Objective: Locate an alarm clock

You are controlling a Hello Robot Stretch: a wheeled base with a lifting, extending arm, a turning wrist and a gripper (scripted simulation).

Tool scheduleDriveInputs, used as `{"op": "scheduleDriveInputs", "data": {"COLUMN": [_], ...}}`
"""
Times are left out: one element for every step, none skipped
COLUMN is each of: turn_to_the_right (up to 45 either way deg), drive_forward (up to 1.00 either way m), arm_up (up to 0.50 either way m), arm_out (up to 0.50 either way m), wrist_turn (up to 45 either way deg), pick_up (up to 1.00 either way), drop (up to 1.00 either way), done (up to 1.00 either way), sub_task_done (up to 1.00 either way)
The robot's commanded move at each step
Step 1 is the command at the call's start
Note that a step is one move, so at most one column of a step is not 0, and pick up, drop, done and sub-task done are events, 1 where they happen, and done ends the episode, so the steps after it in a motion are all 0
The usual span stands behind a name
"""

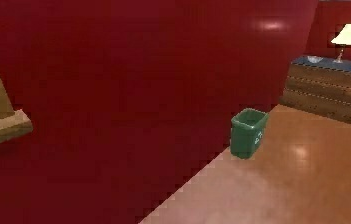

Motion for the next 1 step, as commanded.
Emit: {"op": "scheduleDriveInputs", "data": {"turn_to_the_right": [-45.0], "drive_forward": [0.0], "arm_up": [0.0], "arm_out": [0.0], "wrist_turn": [0.0], "pick_up": [0.0], "drop": [0.0], "done": [0.0], "sub_task_done": [0.0]}}
